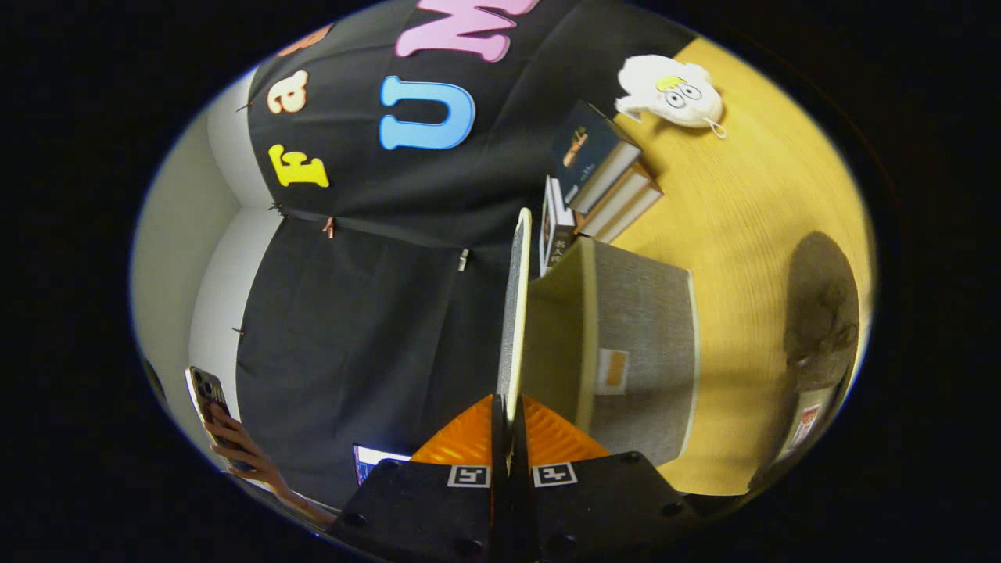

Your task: Open the storage box then place both shoes into the box .Put the left shoe in first, then the right shoe, with the right side of both shoes facing outward in a uniform manner.

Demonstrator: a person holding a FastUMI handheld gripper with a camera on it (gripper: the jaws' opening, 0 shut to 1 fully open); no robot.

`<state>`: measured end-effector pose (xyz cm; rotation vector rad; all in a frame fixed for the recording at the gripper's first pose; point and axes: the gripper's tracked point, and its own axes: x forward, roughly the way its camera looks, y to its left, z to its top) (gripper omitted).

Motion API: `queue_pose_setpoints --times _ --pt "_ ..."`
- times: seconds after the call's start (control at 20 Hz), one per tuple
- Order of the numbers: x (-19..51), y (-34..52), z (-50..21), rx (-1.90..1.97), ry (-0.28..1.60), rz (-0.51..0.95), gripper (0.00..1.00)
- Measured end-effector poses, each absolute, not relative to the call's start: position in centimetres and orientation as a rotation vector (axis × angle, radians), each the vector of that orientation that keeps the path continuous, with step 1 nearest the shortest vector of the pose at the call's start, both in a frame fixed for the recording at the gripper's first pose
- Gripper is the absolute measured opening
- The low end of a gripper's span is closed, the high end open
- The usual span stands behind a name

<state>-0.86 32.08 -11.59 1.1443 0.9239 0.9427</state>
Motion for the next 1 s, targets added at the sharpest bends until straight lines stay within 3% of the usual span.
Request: queue_pose_setpoints --times 0.35,0.75,0.9,1.0 --pt "-2.7 38.4 -4.6 0.831 0.798 1.031 0.09" --pt "-4.0 47.6 -1.1 0.865 0.828 1.114 0.09" --pt "-5.2 50.2 -0.6 0.818 0.827 1.160 0.13" --pt "-6.2 52.2 -0.9 0.760 0.830 1.202 0.27"
